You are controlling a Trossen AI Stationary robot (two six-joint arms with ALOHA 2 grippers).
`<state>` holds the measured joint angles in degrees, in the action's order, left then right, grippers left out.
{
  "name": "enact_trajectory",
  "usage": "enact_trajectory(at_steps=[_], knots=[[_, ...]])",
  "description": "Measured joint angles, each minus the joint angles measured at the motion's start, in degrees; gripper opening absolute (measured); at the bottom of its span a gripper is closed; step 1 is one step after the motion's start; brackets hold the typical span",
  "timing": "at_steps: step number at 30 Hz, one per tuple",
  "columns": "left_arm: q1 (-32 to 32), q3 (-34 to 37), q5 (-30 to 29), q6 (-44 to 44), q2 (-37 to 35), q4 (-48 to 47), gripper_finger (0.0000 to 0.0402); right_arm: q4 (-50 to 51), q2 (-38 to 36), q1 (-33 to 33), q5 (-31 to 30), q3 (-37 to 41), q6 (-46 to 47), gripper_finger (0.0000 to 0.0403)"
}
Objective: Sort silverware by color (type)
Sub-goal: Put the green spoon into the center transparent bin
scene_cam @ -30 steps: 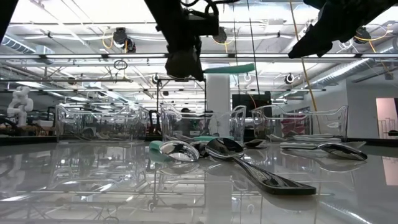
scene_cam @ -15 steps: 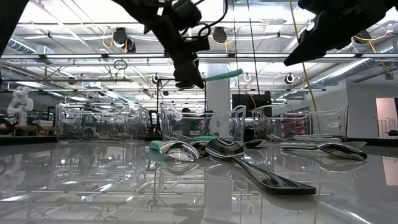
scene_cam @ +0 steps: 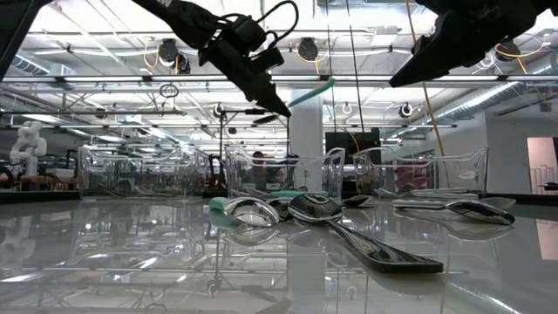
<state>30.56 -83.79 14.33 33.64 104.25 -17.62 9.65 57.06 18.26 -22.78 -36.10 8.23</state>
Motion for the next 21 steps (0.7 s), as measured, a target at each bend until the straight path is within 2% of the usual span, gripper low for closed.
enact_trajectory(at_steps=[8,21], knots=[[1.04,-0.02,0.59,2.74,3.21,-2.39,0.0032,0.34,-0.02,0.00,0.29,0.00,-0.11,0.0136],[3.70,0.00,0.76,1.82,8.65,-1.55,0.0033,2.25,-0.02,0.02,0.50,0.00,0.02,0.0136]])
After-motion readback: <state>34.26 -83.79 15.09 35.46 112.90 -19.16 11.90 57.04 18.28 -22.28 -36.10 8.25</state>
